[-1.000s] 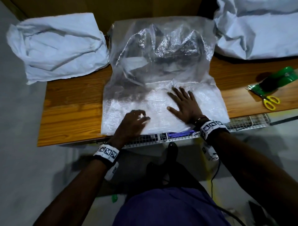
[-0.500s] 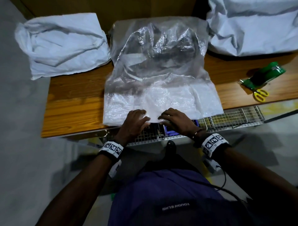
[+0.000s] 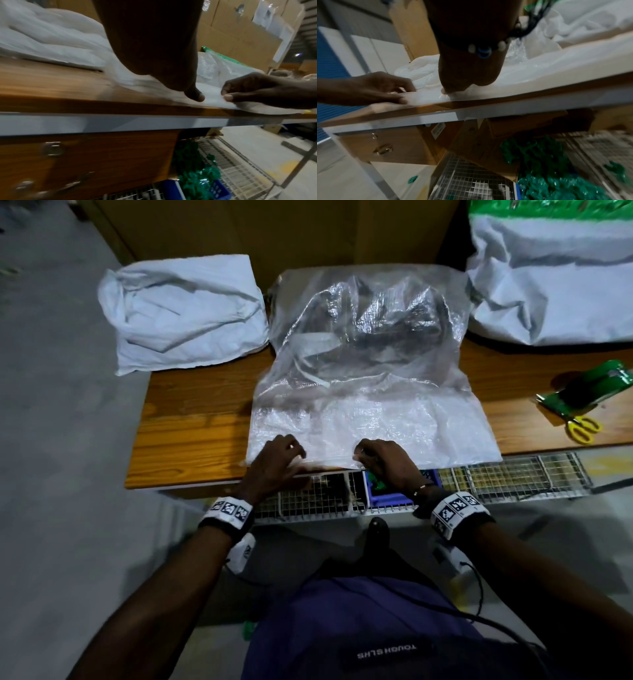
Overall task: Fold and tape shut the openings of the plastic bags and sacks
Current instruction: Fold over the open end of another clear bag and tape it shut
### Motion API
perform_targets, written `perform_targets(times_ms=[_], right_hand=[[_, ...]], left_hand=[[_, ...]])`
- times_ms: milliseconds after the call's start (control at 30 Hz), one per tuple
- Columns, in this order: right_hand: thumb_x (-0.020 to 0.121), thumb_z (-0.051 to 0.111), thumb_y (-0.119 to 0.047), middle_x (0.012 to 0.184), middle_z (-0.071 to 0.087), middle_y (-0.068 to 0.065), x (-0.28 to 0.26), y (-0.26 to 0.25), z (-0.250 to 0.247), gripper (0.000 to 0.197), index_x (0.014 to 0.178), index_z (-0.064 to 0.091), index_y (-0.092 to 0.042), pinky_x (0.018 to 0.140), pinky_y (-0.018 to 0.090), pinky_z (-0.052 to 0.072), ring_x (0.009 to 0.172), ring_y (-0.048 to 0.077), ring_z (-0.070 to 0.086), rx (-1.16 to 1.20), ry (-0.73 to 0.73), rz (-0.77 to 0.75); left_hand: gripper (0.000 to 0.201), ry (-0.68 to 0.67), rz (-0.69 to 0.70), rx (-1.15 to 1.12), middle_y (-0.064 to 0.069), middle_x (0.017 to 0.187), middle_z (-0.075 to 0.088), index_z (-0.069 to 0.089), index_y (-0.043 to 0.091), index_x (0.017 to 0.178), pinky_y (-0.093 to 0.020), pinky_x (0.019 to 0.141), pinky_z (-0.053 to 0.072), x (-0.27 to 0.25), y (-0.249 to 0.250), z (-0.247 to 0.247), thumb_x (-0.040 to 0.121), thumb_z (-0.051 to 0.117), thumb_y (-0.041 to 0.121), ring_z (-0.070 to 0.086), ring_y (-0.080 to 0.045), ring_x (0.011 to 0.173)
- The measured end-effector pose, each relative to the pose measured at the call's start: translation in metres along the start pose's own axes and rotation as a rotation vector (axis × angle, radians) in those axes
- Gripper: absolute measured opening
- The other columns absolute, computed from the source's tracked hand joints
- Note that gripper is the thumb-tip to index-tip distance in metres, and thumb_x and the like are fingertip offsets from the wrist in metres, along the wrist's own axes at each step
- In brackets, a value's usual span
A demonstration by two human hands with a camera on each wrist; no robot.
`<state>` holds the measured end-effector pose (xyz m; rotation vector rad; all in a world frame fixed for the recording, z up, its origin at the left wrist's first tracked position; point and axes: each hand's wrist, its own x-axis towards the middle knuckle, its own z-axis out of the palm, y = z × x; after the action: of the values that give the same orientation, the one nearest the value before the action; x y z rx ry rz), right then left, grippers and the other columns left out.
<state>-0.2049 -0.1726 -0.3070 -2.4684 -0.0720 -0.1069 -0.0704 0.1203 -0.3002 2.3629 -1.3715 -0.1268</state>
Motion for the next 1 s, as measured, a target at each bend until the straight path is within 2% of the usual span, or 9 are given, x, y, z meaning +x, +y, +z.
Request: perform_targets(times_ms=[67,200,367,500,600,733,833,933,1000], right_hand=[[0.106,0.061,-0.036,0.078,0.065,-0.006,-0.001,0.002,-0.002,0.015,0.099,0.064,-0.023,0.063,0.033,0.031,0.069,0.019,0.056,0.014,-0.005,0.002],[0.107,0.058,-0.037,0.08,0.068,-0.005,0.002,0.004,-0.005,0.012,0.101,0.062,-0.028,0.065,0.039,0.044,0.07,0.017,0.058,0.029,-0.053,-0.019],[0.108,0.056,-0.028,0.091,0.071,-0.006,0.01,0.01,-0.009,0.01,0.103,0.064,-0.027,0.071,0.04,0.052,0.076,0.015,0.064,0.013,-0.104,-0.037],[0.109,0.057,-0.028,0.101,0.067,-0.007,0.009,0.008,-0.008,0.012,0.105,0.067,-0.022,0.073,0.037,0.05,0.082,0.015,0.063,0.033,-0.078,-0.055],[0.106,0.061,-0.029,0.11,0.058,-0.006,0.01,0.013,-0.011,0.012,0.106,0.071,-0.022,0.076,0.029,0.05,0.085,0.014,0.065,0.029,-0.088,-0.045],[0.105,0.064,-0.026,0.099,0.063,-0.003,0.014,0.016,-0.012,0.013,0.104,0.076,-0.02,0.075,0.038,0.052,0.084,0.017,0.064,0.048,-0.089,-0.045],[0.105,0.065,-0.029,0.098,0.067,-0.003,0.013,0.017,-0.015,0.011,0.102,0.074,-0.023,0.076,0.045,0.056,0.086,0.016,0.066,0.118,-0.082,-0.031],[0.102,0.068,-0.038,0.094,0.069,-0.003,0.011,0.014,-0.017,0.017,0.096,0.069,-0.022,0.073,0.045,0.056,0.084,0.018,0.067,0.182,-0.055,0.005],[0.101,0.068,-0.039,0.092,0.065,-0.004,0.01,0.013,-0.017,0.021,0.093,0.069,-0.02,0.073,0.046,0.053,0.081,0.018,0.063,0.11,-0.045,0.009]], left_hand=[[0.035,0.012,0.011,0.138,-0.006,0.11,0.061,0.069,0.018,0.117,-0.042,0.076,0.046,-0.021,-0.017,-0.013,0.1,0.055,0.045,0.055,-0.027,0.097],[0.018,0.055,-0.101,0.069,-0.01,0.097,0.069,0.072,0.014,0.117,-0.04,0.068,0.047,-0.041,-0.022,-0.029,0.099,0.068,0.017,0.062,-0.029,0.086],[0.005,0.134,-0.344,-0.182,0.002,0.075,0.068,0.063,0.025,0.101,-0.04,0.057,0.047,-0.038,-0.019,-0.026,0.1,0.067,0.026,0.061,-0.017,0.066],[0.013,0.129,-0.463,-0.352,0.006,0.089,0.073,0.07,0.024,0.099,-0.026,0.067,0.051,-0.036,-0.019,-0.022,0.094,0.077,0.035,0.066,-0.005,0.08],[0.033,0.088,-0.374,-0.388,0.008,0.11,0.071,0.071,0.021,0.109,-0.015,0.076,0.05,-0.05,-0.026,-0.025,0.083,0.089,0.03,0.064,-0.002,0.1],[0.028,0.18,-0.438,-0.475,0.005,0.109,0.072,0.07,0.015,0.111,-0.021,0.077,0.055,-0.061,-0.028,-0.03,0.087,0.084,0.011,0.069,-0.009,0.098],[0.012,0.249,-0.516,-0.527,0.001,0.095,0.075,0.072,0.017,0.096,-0.031,0.078,0.057,-0.057,-0.028,-0.028,0.09,0.08,0.01,0.072,-0.016,0.092],[0.014,0.318,-0.641,-0.558,0.0,0.09,0.075,0.074,0.022,0.084,-0.042,0.079,0.061,-0.053,-0.025,-0.02,0.088,0.081,0.01,0.073,-0.021,0.086],[0.011,0.371,-0.674,-0.5,-0.003,0.101,0.067,0.077,0.017,0.082,-0.033,0.079,0.059,-0.048,-0.023,-0.014,0.085,0.084,0.009,0.067,-0.02,0.092]])
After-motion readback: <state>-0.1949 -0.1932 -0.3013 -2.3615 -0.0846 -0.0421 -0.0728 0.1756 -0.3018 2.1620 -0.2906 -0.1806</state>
